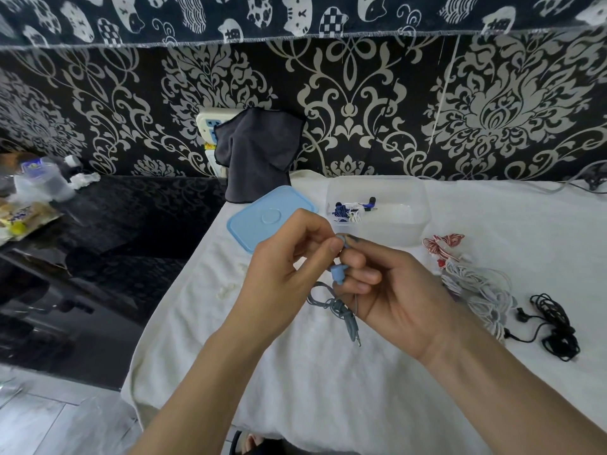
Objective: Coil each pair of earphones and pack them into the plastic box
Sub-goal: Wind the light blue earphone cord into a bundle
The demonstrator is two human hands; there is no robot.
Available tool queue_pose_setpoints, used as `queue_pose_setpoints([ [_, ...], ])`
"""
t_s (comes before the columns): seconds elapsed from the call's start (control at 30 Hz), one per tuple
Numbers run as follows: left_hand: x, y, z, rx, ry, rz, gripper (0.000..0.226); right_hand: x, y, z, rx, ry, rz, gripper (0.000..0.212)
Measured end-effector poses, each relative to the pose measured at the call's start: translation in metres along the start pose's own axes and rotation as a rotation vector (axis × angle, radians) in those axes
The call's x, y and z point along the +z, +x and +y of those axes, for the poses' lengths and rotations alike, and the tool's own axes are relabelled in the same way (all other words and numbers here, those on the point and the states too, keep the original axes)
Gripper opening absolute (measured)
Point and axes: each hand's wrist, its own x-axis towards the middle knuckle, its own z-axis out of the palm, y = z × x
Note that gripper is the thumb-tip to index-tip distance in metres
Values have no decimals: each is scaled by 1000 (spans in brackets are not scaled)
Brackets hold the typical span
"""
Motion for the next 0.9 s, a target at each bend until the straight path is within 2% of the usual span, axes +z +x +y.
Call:
queue_pose_setpoints([
  [0.1, 1, 1, 1, 8, 17, -2, 7, 1, -2, 0, 14, 17, 8, 22],
  [0.27, 1, 1, 3, -1, -12, -21, 14, 2, -3, 1, 7, 71, 5, 13],
  [0.43, 2, -1, 3, 2, -11, -14, 10, 2, -2, 0, -8, 25, 36, 11],
  [0.6, -1, -1, 5, 15, -18, -20, 23, 2, -2, 0, 21, 35, 17, 9],
  [0.7, -1, 0, 6, 6, -34, -22, 23, 2, -2, -2, 13, 16, 12, 7],
  [0.9, -1, -2, 8, 33, -18, -52, 14, 0, -1, -6, -55, -132, 20, 23],
])
